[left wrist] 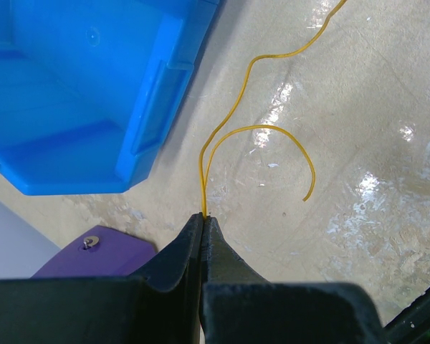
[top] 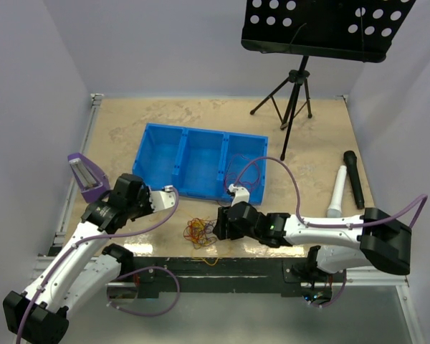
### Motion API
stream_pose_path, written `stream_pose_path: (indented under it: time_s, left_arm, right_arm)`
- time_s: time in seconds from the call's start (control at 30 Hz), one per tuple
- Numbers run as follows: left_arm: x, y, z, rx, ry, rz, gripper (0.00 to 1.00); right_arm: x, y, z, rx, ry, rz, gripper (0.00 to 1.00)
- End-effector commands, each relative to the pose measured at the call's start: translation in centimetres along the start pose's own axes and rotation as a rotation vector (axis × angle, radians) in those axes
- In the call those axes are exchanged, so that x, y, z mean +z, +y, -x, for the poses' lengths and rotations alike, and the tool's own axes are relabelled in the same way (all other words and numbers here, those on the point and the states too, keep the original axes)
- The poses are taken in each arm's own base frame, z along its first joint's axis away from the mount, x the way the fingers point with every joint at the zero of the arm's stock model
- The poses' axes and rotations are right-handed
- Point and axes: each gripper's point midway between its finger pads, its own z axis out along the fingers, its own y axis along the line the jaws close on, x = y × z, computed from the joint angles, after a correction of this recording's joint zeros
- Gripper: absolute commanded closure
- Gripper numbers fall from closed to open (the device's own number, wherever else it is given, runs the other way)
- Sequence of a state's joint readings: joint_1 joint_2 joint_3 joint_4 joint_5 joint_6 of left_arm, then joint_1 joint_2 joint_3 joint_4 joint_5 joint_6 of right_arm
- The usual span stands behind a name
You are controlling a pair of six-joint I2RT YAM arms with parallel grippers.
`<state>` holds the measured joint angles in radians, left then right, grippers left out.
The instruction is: Untangle the cables
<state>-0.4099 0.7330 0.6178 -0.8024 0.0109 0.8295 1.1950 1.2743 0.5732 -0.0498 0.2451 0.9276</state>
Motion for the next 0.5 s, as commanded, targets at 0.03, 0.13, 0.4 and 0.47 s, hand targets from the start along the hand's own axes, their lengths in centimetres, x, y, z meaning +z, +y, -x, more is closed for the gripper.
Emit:
stream_pose_path:
  time_s: [0.03, 0.13, 0.4, 0.47]
  left_arm:
    - [-0.1, 0.5, 0.2, -0.004, -0.008, 0.02, 1.0]
    - [0.1, 0.4, 0.2, -0.008, -0.006, 0.011, 1.0]
    - [-0.1, 0.4, 0.2, -0.005, -0.003, 0.014, 1.0]
    - [0.0, 0.3, 0.1, -0.005, 0.0, 0.011, 1.0]
  right_arm:
    - [-0.6, 1.6, 0.6, -0.068, -0.037, 0.064, 0.42]
    - [-0.1, 2.2, 0.2, -0.109, -0.026, 0.091, 0.42]
    - [1.5, 2.5, -0.7, -0.233, -0.015, 0.061, 0.45]
    - [1.6, 2.8, -0.4, -0.255, -0.033, 0.047, 0.45]
